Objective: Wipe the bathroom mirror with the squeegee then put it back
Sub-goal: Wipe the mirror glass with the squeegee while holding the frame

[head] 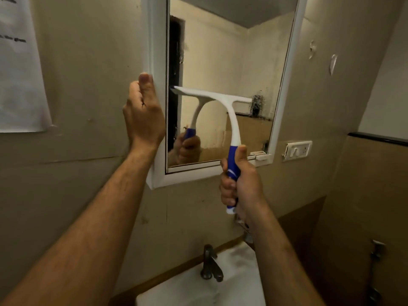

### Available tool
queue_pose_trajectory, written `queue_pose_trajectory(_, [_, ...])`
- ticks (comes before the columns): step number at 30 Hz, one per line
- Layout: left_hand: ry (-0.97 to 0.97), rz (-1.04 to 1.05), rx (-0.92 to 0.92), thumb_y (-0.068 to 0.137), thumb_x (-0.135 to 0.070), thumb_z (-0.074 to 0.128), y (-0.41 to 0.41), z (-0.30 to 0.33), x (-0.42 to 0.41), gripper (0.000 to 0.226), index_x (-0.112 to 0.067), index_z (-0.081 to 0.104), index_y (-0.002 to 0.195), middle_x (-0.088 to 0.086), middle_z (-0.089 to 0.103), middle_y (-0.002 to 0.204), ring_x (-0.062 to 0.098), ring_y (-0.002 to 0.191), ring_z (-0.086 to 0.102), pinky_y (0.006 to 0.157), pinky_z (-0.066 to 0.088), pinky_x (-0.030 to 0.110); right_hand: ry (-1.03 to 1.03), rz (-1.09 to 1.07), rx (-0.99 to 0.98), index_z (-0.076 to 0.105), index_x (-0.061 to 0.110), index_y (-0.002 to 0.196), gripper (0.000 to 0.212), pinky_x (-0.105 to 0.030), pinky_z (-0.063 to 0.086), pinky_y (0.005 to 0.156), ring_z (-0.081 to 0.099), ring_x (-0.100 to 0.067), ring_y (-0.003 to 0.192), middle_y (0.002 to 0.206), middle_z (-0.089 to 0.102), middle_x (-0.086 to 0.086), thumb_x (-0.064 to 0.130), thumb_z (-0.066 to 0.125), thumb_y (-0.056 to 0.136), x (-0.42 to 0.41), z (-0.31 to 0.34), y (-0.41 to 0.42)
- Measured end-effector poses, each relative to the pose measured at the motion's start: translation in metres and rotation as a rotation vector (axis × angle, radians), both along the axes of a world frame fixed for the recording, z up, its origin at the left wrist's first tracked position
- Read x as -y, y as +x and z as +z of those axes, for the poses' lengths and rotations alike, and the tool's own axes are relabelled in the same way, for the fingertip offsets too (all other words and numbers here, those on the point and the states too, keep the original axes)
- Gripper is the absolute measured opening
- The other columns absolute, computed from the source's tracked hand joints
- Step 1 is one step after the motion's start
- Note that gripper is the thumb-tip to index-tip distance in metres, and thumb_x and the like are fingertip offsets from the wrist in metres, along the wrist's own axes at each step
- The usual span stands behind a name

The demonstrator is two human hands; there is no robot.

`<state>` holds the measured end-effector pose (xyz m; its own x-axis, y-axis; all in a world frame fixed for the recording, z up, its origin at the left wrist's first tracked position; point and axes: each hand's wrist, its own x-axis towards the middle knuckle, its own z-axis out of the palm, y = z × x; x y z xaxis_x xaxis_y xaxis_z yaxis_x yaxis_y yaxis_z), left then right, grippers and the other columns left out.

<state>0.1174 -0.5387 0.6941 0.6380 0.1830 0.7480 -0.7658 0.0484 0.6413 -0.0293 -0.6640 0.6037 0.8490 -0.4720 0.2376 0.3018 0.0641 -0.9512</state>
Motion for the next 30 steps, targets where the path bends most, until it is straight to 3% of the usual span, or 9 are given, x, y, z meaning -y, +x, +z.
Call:
queue_pose_trajectory(4, [0.000, -0.017, -0.011, 0.103, -0.041, 0.024, -0.004, 0.001, -0.001, 0.031, -0.030, 0.045, 0.084, -0.013, 0.045, 0.069, -0.017, 0.053, 0.045, 0.050, 0.035, 0.003, 0.050, 0.028, -0.010, 0.054, 0.018, 0.077, 0.059, -0.024, 0.025, 0.040, 0.029, -0.011, 0.041, 0.051, 0.038, 0.004, 0.075, 0.037, 0.076, -0.012, -0.033, -0.003])
queue_pose_trajectory(8, [0.009, -0.031, -0.018, 0.103, -0.042, 0.025, -0.005, 0.000, -0.001, 0.031, -0.034, 0.040, 0.077, -0.014, 0.042, 0.069, -0.019, 0.051, 0.044, 0.049, 0.035, 0.002, 0.034, 0.055, 0.029, 0.054, 0.018, 0.075, 0.058, -0.026, 0.025, 0.042, 0.029, -0.012, 0.042, 0.052, 0.039, 0.003, 0.073, 0.037, 0.078, -0.017, -0.008, -0.002])
queue_pose_trajectory(10, [0.005, -0.031, -0.016, 0.103, -0.042, 0.025, -0.004, 0.000, -0.001, 0.030, -0.037, 0.038, 0.077, -0.016, 0.042, 0.070, -0.023, 0.053, 0.043, 0.050, 0.034, -0.001, -0.021, 0.034, 0.059, 0.055, 0.016, 0.076, 0.058, -0.027, 0.030, 0.044, 0.034, -0.014, 0.042, 0.052, 0.044, 0.000, 0.072, 0.039, 0.077, -0.015, 0.007, 0.000])
queue_pose_trajectory(13, [0.000, -0.021, 0.006, 0.103, -0.042, 0.025, -0.002, -0.001, 0.000, 0.031, -0.030, 0.042, 0.080, -0.012, 0.041, 0.068, -0.014, 0.051, 0.043, 0.048, 0.034, 0.004, -0.056, 0.035, 0.082, 0.060, 0.013, 0.079, 0.054, -0.028, 0.040, 0.046, 0.046, -0.015, 0.046, 0.058, 0.055, -0.002, 0.064, 0.042, 0.081, -0.015, -0.003, 0.000])
queue_pose_trajectory(17, [-0.002, -0.022, 0.021, 0.103, -0.041, 0.025, 0.003, -0.002, -0.001, 0.034, -0.021, 0.047, 0.087, -0.011, 0.039, 0.064, -0.007, 0.048, 0.041, 0.045, 0.032, 0.008, 0.034, 0.029, 0.066, 0.058, 0.013, 0.079, 0.049, -0.024, 0.030, 0.040, 0.036, -0.012, 0.042, 0.054, 0.047, 0.001, 0.060, 0.044, 0.082, -0.017, -0.049, -0.001])
queue_pose_trajectory(20, [0.008, -0.032, 0.022, 0.103, -0.041, 0.026, 0.003, -0.001, -0.001, 0.030, -0.032, 0.042, 0.079, -0.013, 0.041, 0.067, -0.010, 0.051, 0.043, 0.047, 0.034, 0.006, 0.032, -0.019, 0.006, 0.056, 0.013, 0.078, 0.051, -0.023, 0.029, 0.039, 0.035, -0.011, 0.040, 0.052, 0.044, 0.002, 0.062, 0.043, 0.079, -0.017, -0.066, -0.005])
queue_pose_trajectory(22, [0.004, -0.033, 0.024, 0.103, -0.040, 0.026, 0.003, -0.002, -0.001, 0.030, -0.033, 0.041, 0.078, -0.015, 0.041, 0.068, -0.016, 0.053, 0.044, 0.050, 0.035, 0.003, 0.005, -0.052, -0.016, 0.055, 0.013, 0.077, 0.052, -0.023, 0.029, 0.039, 0.034, -0.011, 0.040, 0.051, 0.044, 0.002, 0.063, 0.042, 0.078, -0.016, -0.063, -0.008])
queue_pose_trajectory(25, [-0.017, -0.040, 0.033, 0.103, -0.041, 0.027, 0.006, -0.003, 0.000, 0.031, -0.026, 0.045, 0.082, -0.013, 0.039, 0.065, -0.010, 0.051, 0.042, 0.048, 0.033, 0.006, -0.074, -0.098, -0.009, 0.056, 0.014, 0.077, 0.051, -0.025, 0.029, 0.040, 0.034, -0.011, 0.042, 0.051, 0.044, 0.004, 0.063, 0.040, 0.078, -0.010, -0.041, -0.009])
queue_pose_trajectory(30, [-0.025, -0.049, 0.013, 0.103, -0.041, 0.027, 0.003, -0.001, -0.001, 0.030, -0.034, 0.042, 0.078, -0.014, 0.044, 0.071, -0.015, 0.055, 0.044, 0.053, 0.036, 0.004, -0.093, -0.093, 0.020, 0.056, 0.015, 0.076, 0.053, -0.025, 0.027, 0.041, 0.033, -0.012, 0.042, 0.051, 0.044, 0.003, 0.065, 0.040, 0.078, -0.006, -0.022, -0.004])
